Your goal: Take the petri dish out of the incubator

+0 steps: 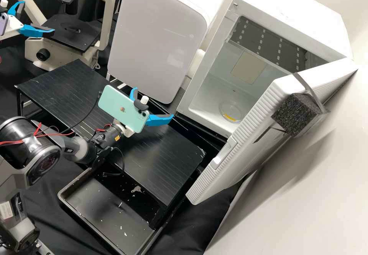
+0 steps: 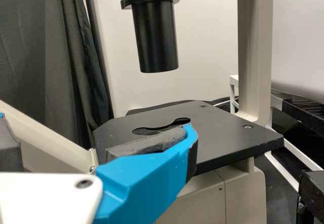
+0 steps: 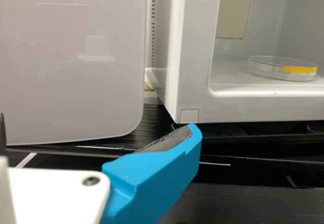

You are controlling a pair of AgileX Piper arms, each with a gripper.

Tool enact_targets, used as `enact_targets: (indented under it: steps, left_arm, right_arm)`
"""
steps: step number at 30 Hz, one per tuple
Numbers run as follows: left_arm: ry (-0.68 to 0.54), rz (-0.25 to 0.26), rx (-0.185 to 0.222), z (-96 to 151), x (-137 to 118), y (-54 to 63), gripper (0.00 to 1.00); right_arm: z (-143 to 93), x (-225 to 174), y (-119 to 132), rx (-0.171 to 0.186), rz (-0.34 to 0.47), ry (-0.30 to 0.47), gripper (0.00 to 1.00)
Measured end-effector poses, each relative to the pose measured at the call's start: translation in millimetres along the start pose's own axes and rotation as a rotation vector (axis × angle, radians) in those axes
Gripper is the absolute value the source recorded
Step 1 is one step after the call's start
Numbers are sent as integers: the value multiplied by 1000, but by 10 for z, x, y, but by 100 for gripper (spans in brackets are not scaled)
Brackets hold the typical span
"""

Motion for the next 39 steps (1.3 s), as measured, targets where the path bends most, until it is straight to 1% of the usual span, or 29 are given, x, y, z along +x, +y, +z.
enact_targets:
  steps: [9, 10, 12, 14, 18, 21, 26, 30, 33, 34, 39]
  left_arm:
    - [0, 0, 0, 0, 0, 0, 100]
    - [0, 0, 0, 0, 0, 0, 100]
    - [0, 0, 0, 0, 0, 0, 100]
    - [0, 0, 0, 0, 0, 0, 100]
    - [0, 0, 0, 0, 0, 0, 100]
    - [0, 0, 0, 0, 0, 0, 100]
    - [0, 0, 0, 0, 0, 0, 100]
    - [0, 0, 0, 0, 0, 0, 100]
    - [0, 0, 0, 0, 0, 0, 100]
    - [0, 0, 0, 0, 0, 0, 100]
    - [0, 0, 0, 0, 0, 0, 100]
  right_arm:
    - [0, 0, 0, 0, 0, 0, 100]
    - [10, -10, 1, 0, 4, 0, 100]
    - [50, -43, 13, -12, 8, 4, 100]
    - [123, -117, 45, -15, 24, -1, 100]
    - [330, -252, 141, 29, 72, -59, 100]
    - [414, -278, 203, 51, 98, -88, 100]
    - [592, -294, 273, 45, 116, -125, 100]
    - [756, -275, 435, 51, 150, -151, 100]
    - [872, -248, 641, 55, 211, -167, 100]
    - [900, -240, 712, 62, 235, -169, 100]
    - [965, -213, 994, 81, 327, -163, 100]
